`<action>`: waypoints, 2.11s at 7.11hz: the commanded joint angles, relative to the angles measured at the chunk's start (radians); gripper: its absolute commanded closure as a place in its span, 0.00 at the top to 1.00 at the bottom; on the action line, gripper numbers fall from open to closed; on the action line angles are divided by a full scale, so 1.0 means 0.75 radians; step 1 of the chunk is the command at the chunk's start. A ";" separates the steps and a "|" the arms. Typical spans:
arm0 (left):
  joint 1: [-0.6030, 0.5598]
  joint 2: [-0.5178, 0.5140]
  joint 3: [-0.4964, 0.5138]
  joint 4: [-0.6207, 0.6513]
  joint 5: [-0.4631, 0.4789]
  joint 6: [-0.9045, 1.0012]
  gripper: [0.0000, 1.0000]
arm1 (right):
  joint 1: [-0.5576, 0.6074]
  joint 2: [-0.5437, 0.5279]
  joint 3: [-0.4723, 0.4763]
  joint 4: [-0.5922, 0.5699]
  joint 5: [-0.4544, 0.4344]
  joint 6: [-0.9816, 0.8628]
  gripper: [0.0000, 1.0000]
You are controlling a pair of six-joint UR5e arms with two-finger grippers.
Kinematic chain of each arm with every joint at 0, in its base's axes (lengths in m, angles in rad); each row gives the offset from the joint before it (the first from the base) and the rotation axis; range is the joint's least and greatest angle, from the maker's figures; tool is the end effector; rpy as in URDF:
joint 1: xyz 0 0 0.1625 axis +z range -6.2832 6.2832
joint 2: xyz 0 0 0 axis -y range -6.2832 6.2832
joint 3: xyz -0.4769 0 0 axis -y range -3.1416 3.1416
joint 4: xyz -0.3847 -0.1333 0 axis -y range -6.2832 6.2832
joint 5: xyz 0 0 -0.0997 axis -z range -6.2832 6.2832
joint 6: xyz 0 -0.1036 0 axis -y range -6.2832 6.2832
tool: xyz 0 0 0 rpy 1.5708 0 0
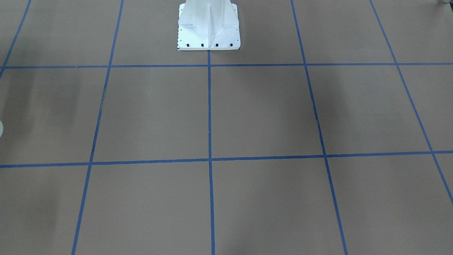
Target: Left arm hands cup to right arm to dump lemon
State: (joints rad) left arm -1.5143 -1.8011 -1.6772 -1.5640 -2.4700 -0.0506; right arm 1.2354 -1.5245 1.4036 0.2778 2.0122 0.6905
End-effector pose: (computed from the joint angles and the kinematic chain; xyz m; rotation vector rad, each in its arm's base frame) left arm -0.0190 -0.5892 0.5284 0.2592 0.9060 0.1537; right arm -0.0742 -0.4834 0.5722 1.3084 -1.1072 -0.1178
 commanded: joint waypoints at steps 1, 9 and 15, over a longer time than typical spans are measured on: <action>0.013 -0.104 -0.001 -0.001 -0.122 -0.126 1.00 | -0.151 0.216 -0.141 -0.039 -0.079 -0.145 0.00; 0.432 -0.600 0.054 -0.167 -0.127 -1.188 1.00 | -0.628 0.640 -0.123 -0.625 -0.790 -0.360 0.00; 0.704 -0.851 0.242 -0.307 0.191 -1.572 1.00 | -0.820 0.787 0.012 -0.916 -1.067 -0.375 0.00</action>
State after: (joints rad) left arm -1.0118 -2.4313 -1.5263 -1.7335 -2.3455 -1.1883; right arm 0.6580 -0.9553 1.3914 -0.3730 1.2502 0.4122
